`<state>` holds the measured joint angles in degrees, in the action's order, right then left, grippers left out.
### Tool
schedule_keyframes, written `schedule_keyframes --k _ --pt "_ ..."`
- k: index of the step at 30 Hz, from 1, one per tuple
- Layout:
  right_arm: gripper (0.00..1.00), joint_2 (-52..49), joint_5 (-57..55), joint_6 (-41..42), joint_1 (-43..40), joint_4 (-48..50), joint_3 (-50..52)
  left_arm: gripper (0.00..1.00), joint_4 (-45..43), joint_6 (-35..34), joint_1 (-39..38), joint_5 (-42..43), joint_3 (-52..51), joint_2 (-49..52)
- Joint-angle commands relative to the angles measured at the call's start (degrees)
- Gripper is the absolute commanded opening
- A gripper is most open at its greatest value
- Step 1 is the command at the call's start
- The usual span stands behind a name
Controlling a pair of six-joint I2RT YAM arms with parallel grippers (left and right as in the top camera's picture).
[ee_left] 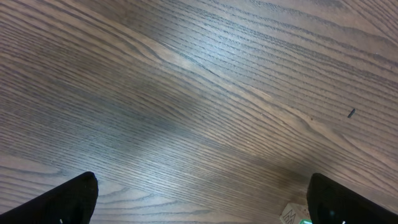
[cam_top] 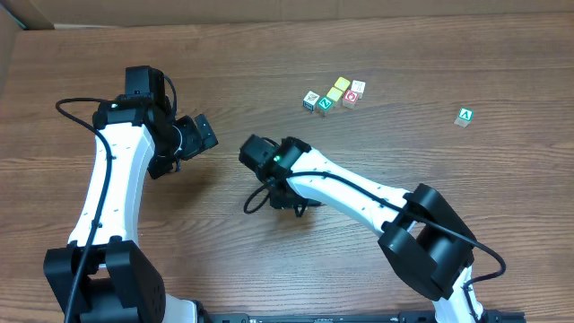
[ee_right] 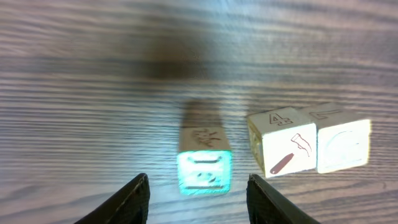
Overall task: Flip 3 blocks
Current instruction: 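Lower the green block beside the white hammer block and release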
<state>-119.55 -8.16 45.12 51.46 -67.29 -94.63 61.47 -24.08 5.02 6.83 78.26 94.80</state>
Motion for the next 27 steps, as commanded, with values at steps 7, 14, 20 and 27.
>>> schedule_keyframes --k 7,14,20,27 --pt "0.20 0.26 4.22 -2.05 0.28 0.79 -2.32 1.00 -0.07 -0.81 0.22 0.24 0.74 0.33" --pt "0.04 0.26 6.51 -2.05 1.53 5.27 3.21 1.00 -0.07 -0.81 0.22 0.24 0.74 0.33" --pt "0.04 0.26 3.74 -1.81 1.68 9.55 7.15 1.00 -0.07 -0.81 0.22 0.24 0.74 0.33" --pt "0.04 0.26 1.14 -1.79 1.55 11.93 8.48 1.00 -0.07 -0.83 0.22 0.24 0.74 0.33"
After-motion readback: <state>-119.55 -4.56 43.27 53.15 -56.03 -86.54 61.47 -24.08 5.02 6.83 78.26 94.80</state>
